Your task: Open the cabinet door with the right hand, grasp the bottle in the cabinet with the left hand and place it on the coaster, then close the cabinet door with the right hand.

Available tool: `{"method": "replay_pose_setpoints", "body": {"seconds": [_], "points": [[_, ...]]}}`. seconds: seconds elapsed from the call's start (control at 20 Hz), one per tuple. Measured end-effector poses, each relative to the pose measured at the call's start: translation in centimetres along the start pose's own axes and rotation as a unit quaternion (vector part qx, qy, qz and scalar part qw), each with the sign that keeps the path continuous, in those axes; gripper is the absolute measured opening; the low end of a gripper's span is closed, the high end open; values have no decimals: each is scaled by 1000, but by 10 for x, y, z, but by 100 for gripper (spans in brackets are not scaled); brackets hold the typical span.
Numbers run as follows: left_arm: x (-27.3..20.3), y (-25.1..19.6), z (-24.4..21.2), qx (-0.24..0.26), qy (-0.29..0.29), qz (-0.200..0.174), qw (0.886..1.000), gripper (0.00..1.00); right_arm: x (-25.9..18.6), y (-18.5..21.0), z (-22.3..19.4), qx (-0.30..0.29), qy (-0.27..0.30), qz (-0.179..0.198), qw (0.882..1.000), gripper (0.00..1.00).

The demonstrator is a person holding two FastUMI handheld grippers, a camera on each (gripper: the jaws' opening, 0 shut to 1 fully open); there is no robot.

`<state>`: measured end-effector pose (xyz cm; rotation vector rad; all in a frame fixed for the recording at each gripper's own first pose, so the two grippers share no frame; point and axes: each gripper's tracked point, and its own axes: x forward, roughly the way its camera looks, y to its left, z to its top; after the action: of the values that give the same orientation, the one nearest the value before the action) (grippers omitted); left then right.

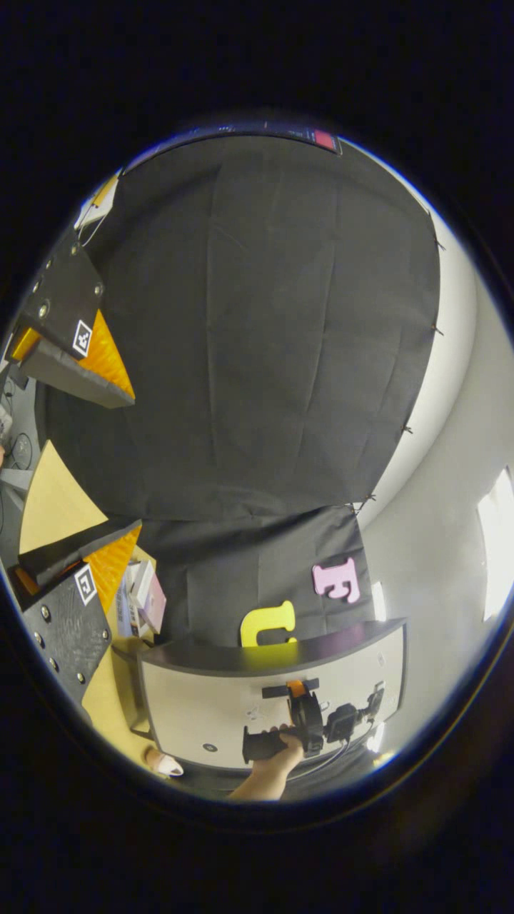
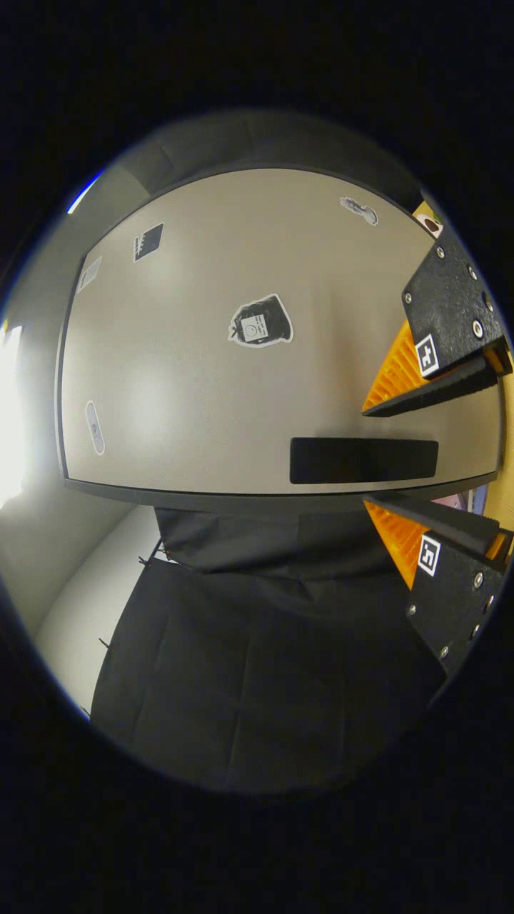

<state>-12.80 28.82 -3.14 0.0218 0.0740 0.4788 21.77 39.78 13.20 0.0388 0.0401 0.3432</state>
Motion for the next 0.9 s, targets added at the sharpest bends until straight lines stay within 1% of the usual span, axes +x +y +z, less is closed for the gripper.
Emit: {"method": "replay_pose_setpoints", "body": {"seconds": [0.1, 0.15, 0.2, 0.25, 0.3, 0.45, 0.5, 0.55, 0.6, 0.65, 0.85, 0.9], "points": [[1, 2, -2, 1, 1, 1, 1000, 89, 8, 2, -4, -1, 16, -5, 1000, 57], [3, 3, -4, 1, 1, 0, 1000, 89, 11, 2, -9, -2, 27, -7, 1000, 54], [4, 3, -3, 0, 0, -2, 1000, 93, 15, 4, -13, -1, 37, -5, 999, 49], [4, 3, -3, -1, -1, -3, 1000, 93, 18, 5, -16, 2, 46, -6, 999, 46], [4, 4, -2, -1, -2, -4, 1000, 93, 18, 5, -16, 7, 45, -9, 999, 40], [5, 1, 3, 0, -7, -9, 1000, 93, 17, 5, -17, 12, 57, -2, 998, 30], [5, -1, 4, 0, -9, -12, 1000, 92, 16, 5, -17, 13, 58, 1, 998, 22], [5, -4, 7, -1, -10, -16, 1000, 93, 14, 5, -17, 9, 63, 4, 998, 19], [6, -7, 9, -2, -12, -19, 1000, 93, 14, 5, -18, 5, 64, 7, 998, 18], [6, -11, 11, -2, -14, -23, 1000, 89, 13, 5, -18, 5, 65, 12, 998, 18], [8, -33, 14, 1, -18, -43, 999, 88, 10, 2, -20, 13, 68, 34, 997, 18], [8, -38, 15, 0, -19, -49, 999, 88, 10, 2, -20, 11, 67, 40, 997, 16]]}}
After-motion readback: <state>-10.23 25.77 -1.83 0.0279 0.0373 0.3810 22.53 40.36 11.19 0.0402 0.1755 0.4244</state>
